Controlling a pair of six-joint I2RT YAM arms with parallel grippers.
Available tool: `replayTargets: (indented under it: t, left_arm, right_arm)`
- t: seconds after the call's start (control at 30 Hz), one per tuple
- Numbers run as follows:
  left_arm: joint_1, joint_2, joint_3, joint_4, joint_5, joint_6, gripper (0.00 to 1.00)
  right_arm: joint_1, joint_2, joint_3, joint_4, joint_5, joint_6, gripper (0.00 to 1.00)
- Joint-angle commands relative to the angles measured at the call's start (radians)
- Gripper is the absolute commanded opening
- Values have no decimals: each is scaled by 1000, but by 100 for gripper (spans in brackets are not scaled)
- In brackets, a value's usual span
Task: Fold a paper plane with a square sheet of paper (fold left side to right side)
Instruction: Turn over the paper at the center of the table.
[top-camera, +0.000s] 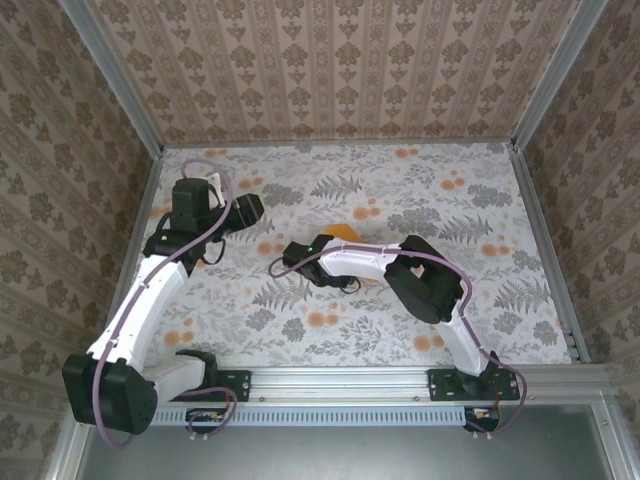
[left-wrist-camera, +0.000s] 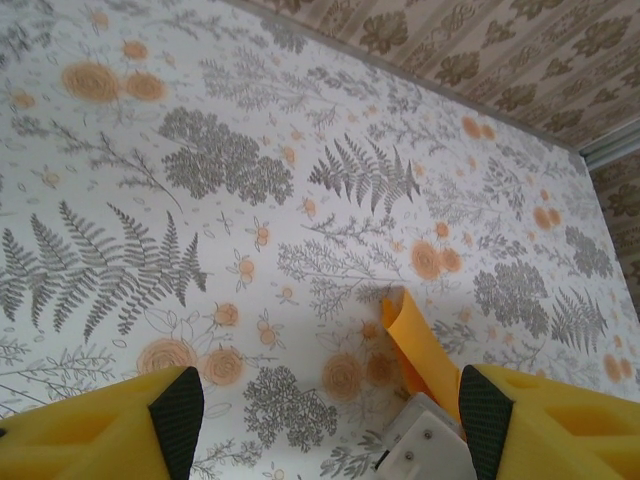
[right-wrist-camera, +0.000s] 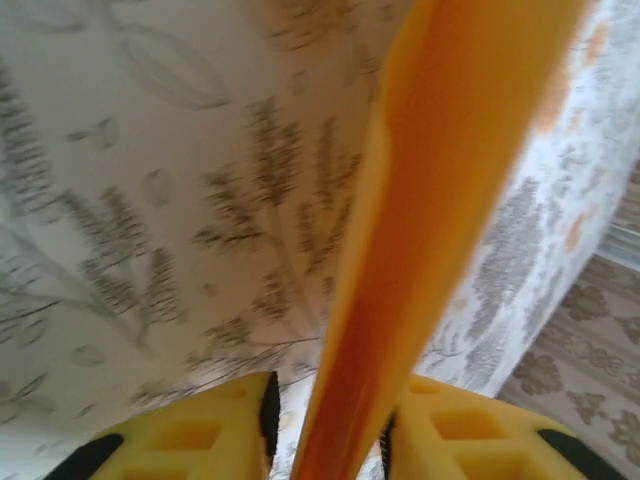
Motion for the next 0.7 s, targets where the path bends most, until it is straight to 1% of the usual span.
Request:
replayTargets:
  t: [0.0,0.17,0.23,0.33,0.43,0.5,0.6,0.67]
  left_arm:
    - [11,27,15,-5,61,-30,71]
    - [16,84,8,15,141,-54,71]
    - [16,132,15,10,194,-40,71]
    - [13,188,-16,63,251,-69,71]
    - [-20,230,-58,146,279,-109,71]
    - [-55,266,-73,203,296,-138,71]
    - [-112,339,-85,297,321,-186,71]
    - [-151,393,-81,351,325,-217,71]
  right_arm:
    - [3,-60,20,-68,-199,33,47]
    - [-2,-184,-31,-44,-357,77,72]
    - [-12,-253,-67,-27,-410,99,81]
    - [-46,-363,-135,18,-477,131,87]
    - [-118,-496,-233,119,-568,171,90]
    - [-181,-587,-311,218,-639,202,93]
    - [-288,-718,-444,392,-778,266,99]
    - [-355,-795,-524,520,-847,312,100]
